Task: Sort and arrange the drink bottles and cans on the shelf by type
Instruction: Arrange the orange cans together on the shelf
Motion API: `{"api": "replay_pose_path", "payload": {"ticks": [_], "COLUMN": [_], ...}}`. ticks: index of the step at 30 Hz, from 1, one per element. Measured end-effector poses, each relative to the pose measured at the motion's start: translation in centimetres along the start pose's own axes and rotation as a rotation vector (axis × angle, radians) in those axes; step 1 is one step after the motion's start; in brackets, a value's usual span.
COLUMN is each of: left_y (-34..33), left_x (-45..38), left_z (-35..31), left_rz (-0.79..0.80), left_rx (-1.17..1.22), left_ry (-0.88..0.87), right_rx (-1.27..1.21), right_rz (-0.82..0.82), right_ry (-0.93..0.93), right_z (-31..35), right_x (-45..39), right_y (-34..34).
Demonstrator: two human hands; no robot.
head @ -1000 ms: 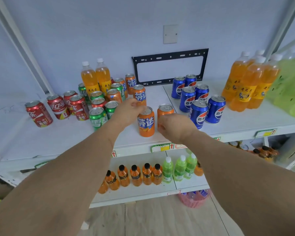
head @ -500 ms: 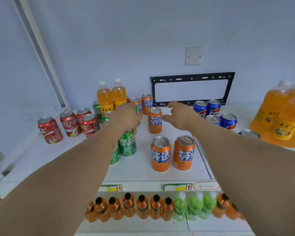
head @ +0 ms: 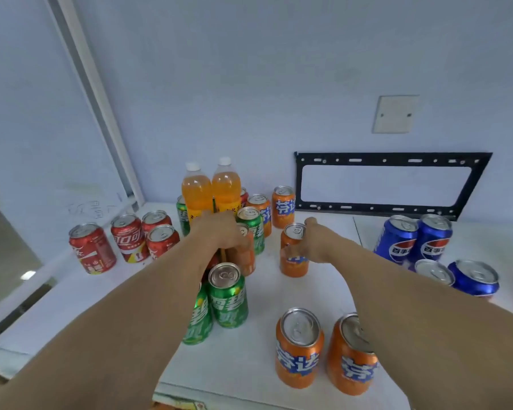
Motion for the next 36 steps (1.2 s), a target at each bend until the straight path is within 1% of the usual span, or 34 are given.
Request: {"api": "replay_pose_path", "payload": {"ticks": [3, 7, 9, 12, 17, 21, 23, 29, 32, 36], "left_y": [-1.1, -1.2, -0.7, 0.2, 2.1, 2.6, 2.7, 2.4, 1.9, 1.1], "left_x": [-1.0, -1.8, -1.5, -0.8, 0.8, 1.5, 1.4, 1.3, 1.4, 1.8], "left_z": [-0.1, -0.5, -0.6, -1.0, -2.9, -3.7, -4.1, -5.8, -6.3, -6.9], "left_rz": [0.052, 0.046, 0.043, -0.038, -0.139, -0.182, -0.223, -0.197, -0.175, -0.080], "left_rx": [0.000, -0.026, 0.049, 0.223, 0.272, 0.471, 0.479, 0.305, 0.326, 0.388], "left_ry": [0.035, 0.012, -0.018, -0.080, -0.181, -0.225, -0.266, -0.334, -0.320, -0.269], "right_rx": [-0.042, -0.115, -0.163, -0.261, -0.394, -0.515, -0.550, -0.540, -0.494, -0.412], "right_rz": [0.018, 0.003, 0.020, 0.050, 0.082, 0.057, 0.043, -0.011, -0.023, -0.012], "right_ry": [-0.009, 0.008, 0.006, -0.003, -0.001, -0.010, -0.026, -0.040, -0.041, -0.051], "right_z": [0.0, -0.4, -1.0, -1.9, -2.6, -3.5, -4.1, -6.1, -6.9, -8.0], "right_x": [-0.9, -1.4, -1.4, -0.8, 0.7, 1.9, 2.3, 3.7, 4.1, 3.9], "right_y": [-0.5, -0.5, -0.2, 0.5, 1.6, 2.8, 3.5, 4.5, 4.0, 2.8]}}
Point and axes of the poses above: each hand's wrist, its own x-axis away from the middle knuckle, its own y-axis out of the back of the hand, z = x × y, the point moved 3 cm from there along -x, towards the middle knuckle, and after that the axes turned 15 degrees about -y, right-handed, at the moved point
